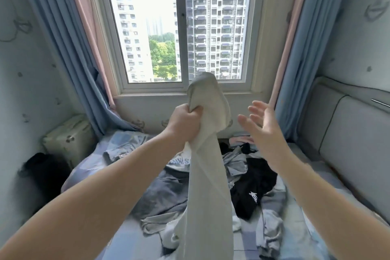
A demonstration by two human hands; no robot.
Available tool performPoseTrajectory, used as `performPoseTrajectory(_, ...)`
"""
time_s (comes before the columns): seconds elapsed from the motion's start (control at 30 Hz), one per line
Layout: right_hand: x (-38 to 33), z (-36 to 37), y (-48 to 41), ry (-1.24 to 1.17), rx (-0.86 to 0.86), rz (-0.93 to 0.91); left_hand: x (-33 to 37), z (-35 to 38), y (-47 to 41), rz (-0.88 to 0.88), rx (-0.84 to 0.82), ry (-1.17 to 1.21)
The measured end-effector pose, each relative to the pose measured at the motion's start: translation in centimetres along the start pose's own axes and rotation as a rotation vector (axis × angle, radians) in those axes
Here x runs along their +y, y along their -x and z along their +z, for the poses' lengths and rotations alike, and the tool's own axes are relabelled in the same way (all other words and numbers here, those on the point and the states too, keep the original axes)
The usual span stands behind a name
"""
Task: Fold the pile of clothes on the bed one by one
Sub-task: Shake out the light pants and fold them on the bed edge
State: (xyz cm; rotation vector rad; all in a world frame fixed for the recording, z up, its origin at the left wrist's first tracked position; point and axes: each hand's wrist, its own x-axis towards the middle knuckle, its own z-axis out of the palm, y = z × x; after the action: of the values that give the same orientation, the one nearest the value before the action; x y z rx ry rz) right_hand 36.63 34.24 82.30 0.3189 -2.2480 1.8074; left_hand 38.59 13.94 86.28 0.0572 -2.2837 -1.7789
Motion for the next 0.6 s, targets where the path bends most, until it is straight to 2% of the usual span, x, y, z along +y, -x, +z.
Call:
performPoseTrajectory(0.07, 3.5, 2.6, 2.2, -0.103, -0.249, 0.24, 0.9, 1.3, -0.2, -0.099, -0.024, 0.2)
performPoseTrajectory(0.13, 5.6, 4.5, 5.2, -0.142, -0.4, 0.328, 1.6, 2.4, -0.7, -0.162, -0.024, 0.34)
performPoseTrajectory(0.23, 6.3, 4.0, 7.4, -0.199, -0.241, 0.288, 1.3, 2.5, -1.8, -0.205, 0.086, 0.505)
performPoseTrajectory(0.3, 6.5, 2.7, 6.8, -0.187, -0.146, 0.247, -0.5, 2.0, -2.4, -0.255, 0.085, 0.635)
performPoseTrajectory(0.37, 6.3, 1.1, 5.7, -0.232, -0.038, 0.26, -3.4, 2.2, -1.8, -0.34, -0.032, 0.633)
performPoseTrajectory(0.47, 5.3, -0.6, 4.5, -0.397, 0.084, 0.286, -7.9, 3.6, 1.0, -0.422, -0.364, 0.401)
performPoseTrajectory(0.53, 4.4, -1.0, 3.5, -0.437, 0.109, 0.273, -9.9, 5.2, 3.6, -0.387, -0.617, 0.28)
performPoseTrajectory(0.6, 3.8, -1.1, 2.8, -0.454, 0.113, 0.258, -11.3, 7.3, 5.8, -0.309, -0.764, 0.112)
